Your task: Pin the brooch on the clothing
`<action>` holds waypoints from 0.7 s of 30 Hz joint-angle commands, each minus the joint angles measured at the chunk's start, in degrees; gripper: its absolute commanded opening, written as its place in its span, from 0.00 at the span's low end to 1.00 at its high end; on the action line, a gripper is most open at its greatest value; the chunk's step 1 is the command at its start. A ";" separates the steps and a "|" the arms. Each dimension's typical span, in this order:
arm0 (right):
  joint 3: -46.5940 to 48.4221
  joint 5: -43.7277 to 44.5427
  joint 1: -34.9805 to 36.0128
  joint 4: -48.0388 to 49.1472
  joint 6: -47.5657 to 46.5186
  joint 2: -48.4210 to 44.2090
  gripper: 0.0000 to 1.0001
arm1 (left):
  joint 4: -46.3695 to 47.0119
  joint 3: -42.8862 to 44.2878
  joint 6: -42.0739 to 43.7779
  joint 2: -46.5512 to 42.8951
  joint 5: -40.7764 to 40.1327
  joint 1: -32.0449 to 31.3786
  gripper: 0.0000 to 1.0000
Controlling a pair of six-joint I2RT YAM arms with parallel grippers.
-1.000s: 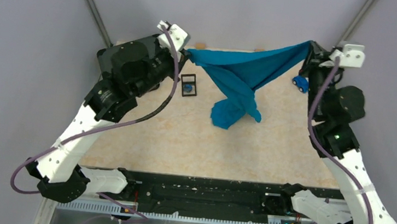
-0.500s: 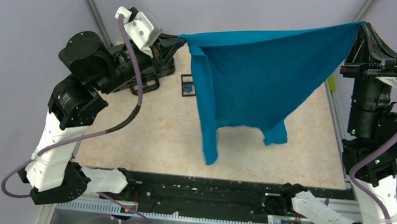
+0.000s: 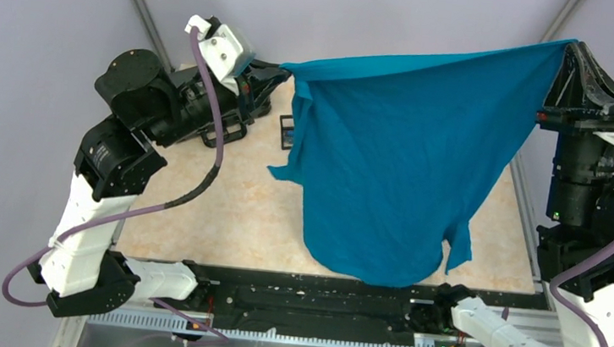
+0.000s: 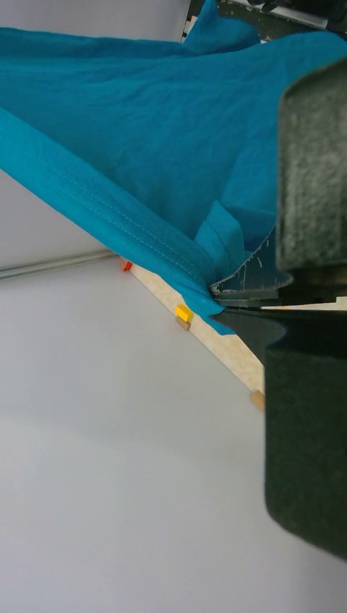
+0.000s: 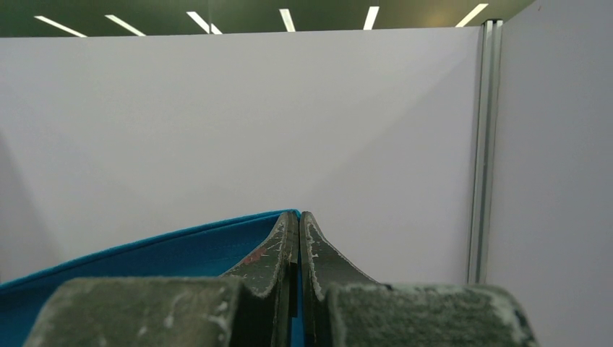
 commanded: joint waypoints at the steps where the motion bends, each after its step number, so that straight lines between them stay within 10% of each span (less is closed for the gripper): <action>1: 1.15 0.45 0.50 2.50 -1.08 -0.81 0.00 | 1.89 1.72 -0.93 -1.42 -0.18 0.14 0.00; 21: -4.00 12.99 -2.99 5.14 -0.99 11.81 0.00 | 8.36 6.55 -12.10 20.48 -14.16 3.56 0.00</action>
